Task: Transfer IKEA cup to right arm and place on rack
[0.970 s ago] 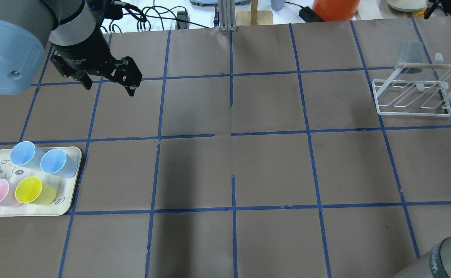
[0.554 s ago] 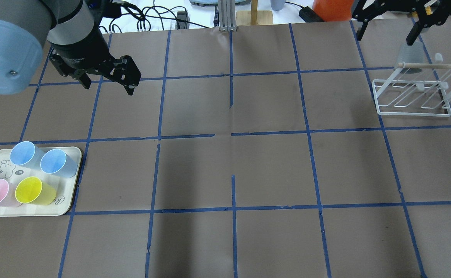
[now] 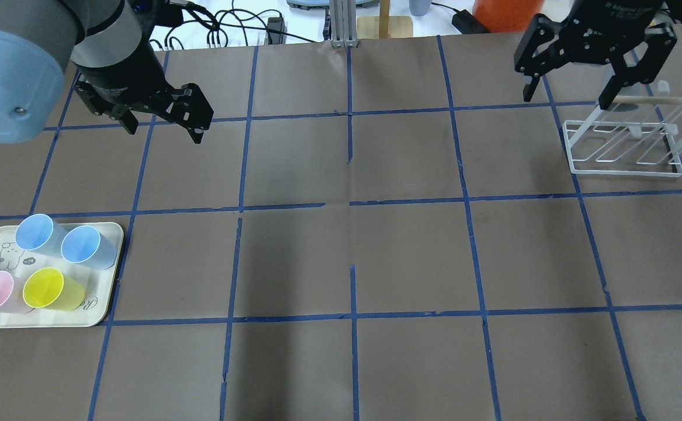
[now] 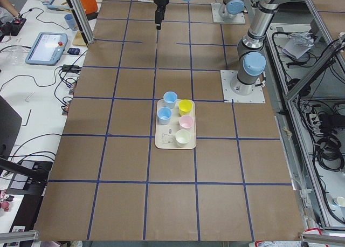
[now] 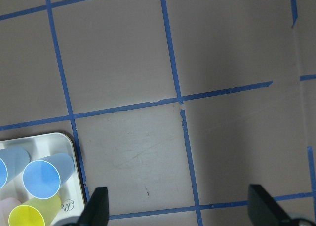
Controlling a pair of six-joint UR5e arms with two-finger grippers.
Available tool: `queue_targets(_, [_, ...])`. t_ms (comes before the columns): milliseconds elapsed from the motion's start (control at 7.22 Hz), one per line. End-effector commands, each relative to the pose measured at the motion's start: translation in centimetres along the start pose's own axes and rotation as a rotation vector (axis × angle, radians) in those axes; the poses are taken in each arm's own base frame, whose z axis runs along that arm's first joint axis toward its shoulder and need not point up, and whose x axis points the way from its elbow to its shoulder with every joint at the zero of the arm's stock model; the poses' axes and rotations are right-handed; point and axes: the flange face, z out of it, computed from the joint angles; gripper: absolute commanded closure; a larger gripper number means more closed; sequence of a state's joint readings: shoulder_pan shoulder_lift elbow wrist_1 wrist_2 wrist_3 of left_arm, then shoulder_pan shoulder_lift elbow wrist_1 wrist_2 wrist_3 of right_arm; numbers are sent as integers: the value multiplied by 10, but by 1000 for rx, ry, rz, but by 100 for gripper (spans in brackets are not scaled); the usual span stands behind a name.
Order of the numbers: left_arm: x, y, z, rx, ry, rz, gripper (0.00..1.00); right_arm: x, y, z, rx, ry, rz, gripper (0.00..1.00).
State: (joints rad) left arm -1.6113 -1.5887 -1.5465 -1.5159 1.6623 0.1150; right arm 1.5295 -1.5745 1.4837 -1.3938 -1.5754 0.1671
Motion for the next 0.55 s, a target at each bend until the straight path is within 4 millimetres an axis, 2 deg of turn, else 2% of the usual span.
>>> queue_targets(0, [-24,-3,-9,13,10,-46,0,-20,22,0,18,-7,-52,0])
queue_targets(139, [-28,-1,-12,20,22,-59,0,-19,27,3,12,-3,-96,0])
queue_targets(416, [-35,5,-14,28,79,-87,0,-10,23,2,17,8,-112,0])
